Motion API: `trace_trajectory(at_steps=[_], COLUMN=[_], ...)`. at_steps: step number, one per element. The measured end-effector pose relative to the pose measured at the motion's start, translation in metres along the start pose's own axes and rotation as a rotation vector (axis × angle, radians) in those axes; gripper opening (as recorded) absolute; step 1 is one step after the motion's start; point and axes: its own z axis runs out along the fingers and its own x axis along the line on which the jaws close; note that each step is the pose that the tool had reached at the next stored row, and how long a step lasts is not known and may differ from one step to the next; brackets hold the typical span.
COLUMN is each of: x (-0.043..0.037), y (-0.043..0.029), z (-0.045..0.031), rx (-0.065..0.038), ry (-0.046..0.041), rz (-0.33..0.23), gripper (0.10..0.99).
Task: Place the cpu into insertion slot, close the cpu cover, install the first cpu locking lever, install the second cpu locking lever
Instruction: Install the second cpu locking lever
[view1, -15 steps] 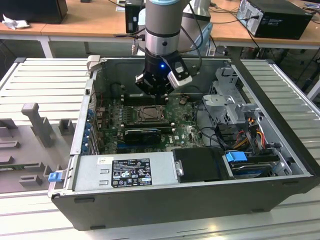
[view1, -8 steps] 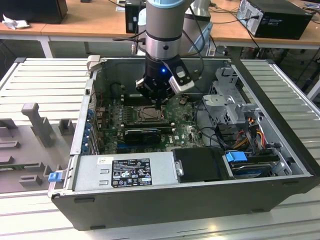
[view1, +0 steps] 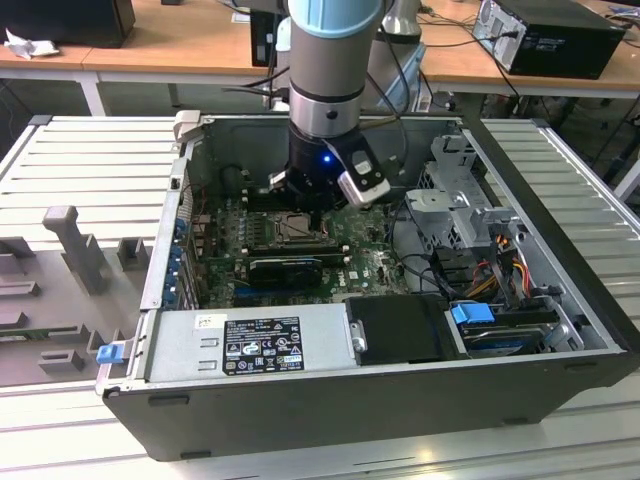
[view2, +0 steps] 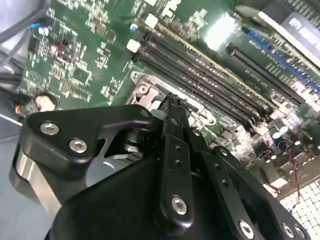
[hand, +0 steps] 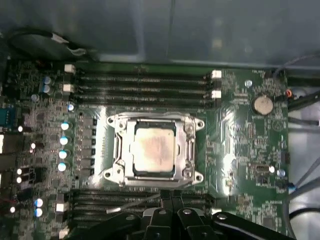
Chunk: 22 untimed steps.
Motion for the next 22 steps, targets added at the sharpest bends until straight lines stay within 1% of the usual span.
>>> trace_trajectory(at_steps=[2, 5, 7, 8, 9, 11, 13, 15, 18, 22], x=[0.0015, 0.0099, 0.0178, 0.0205, 0.021, 0.0225, 0.0246, 0.0292, 0.0388, 0.0395], y=[-0.0007, -0.0011, -0.0014, -0.0022, -0.0038, -0.0066, -0.0095, -0.0118, -0.0128, -0.013], z=[0.0026, 0.0068, 0.0091, 0.0099, 0.0097, 0.0095, 0.0092, 0.0088, 0.0086, 0.0113], rx=[0.0, 0.0, 0.001, 0.0, -0.004, -0.017, -0.027, -0.037, -0.045, -0.051], ry=[0.002, 0.0023, 0.0027, 0.0028, 0.0027, 0.0022, 0.0019, 0.0016, 0.0013, 0.002], rz=[0.0, 0.0, 0.0, 0.0, 0.0, 0.0, 0.001, 0.001, 0.001, -0.006], gripper=[0.106, 0.106, 0.106, 0.106, 0.106, 0.106, 0.106, 0.106, 0.106, 0.106])
